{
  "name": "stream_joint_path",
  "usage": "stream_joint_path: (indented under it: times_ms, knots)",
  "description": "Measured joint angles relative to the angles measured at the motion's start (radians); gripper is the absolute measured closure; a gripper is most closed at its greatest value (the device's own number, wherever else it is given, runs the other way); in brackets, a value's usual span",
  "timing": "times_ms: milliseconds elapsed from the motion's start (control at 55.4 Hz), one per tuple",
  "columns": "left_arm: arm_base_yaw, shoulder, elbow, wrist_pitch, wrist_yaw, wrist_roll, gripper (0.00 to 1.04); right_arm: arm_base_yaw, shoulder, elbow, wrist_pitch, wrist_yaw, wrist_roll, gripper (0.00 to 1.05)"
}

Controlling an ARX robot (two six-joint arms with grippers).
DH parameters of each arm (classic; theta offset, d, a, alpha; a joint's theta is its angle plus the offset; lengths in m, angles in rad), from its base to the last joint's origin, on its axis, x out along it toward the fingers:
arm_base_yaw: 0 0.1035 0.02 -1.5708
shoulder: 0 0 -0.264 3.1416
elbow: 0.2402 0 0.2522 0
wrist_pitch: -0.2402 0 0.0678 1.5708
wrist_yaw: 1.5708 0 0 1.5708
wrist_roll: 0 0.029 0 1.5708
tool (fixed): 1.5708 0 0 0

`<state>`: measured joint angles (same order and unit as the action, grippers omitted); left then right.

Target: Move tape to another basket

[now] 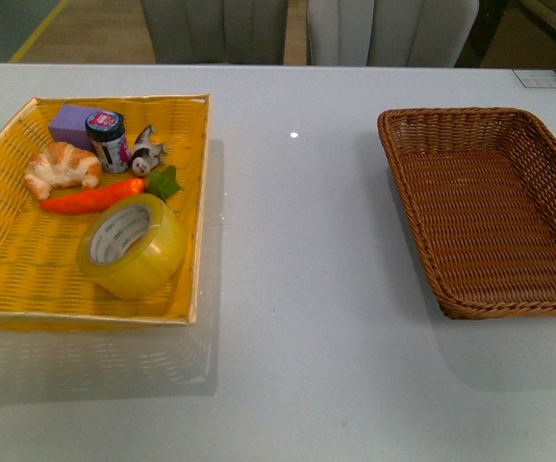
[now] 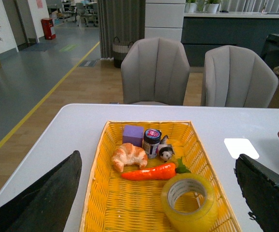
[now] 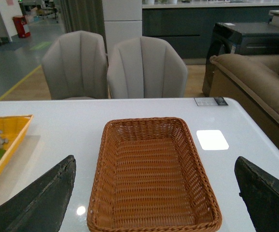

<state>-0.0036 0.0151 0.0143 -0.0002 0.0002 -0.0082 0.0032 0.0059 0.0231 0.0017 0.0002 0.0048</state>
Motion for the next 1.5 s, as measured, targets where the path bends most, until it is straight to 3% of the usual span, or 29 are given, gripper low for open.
stream_joint_path:
  times_ms: [614,704,740,866,1137,1281,1498]
  knots:
    - [0.001,0.001,0.000,-0.002,0.005,0.000,0.09,0.000,0.000,0.000,0.000,0.000,0.000,0.09]
    - [0.067,0.129,0.082,-0.191,0.218,-0.146,0.09,0.000,0.000,0.000,0.000,-0.001,0.000,0.09]
    - [0.080,0.195,0.100,-0.196,0.279,-0.209,0.09,0.000,0.000,0.000,0.000,-0.001,0.000,0.09]
    - [0.090,0.467,0.152,0.014,0.334,-0.298,0.09,0.000,0.000,0.000,0.000,0.000,0.000,0.09]
    - [0.090,1.234,0.335,0.599,0.337,-0.271,0.09,0.000,0.000,0.000,0.000,-0.001,0.000,0.09]
    - [0.089,1.590,0.459,0.681,0.332,-0.259,0.09,0.000,0.000,0.000,0.000,0.000,0.000,0.09]
    - [0.077,1.924,0.624,0.686,0.312,-0.252,0.09,0.000,0.000,0.000,0.000,-0.001,0.000,0.09]
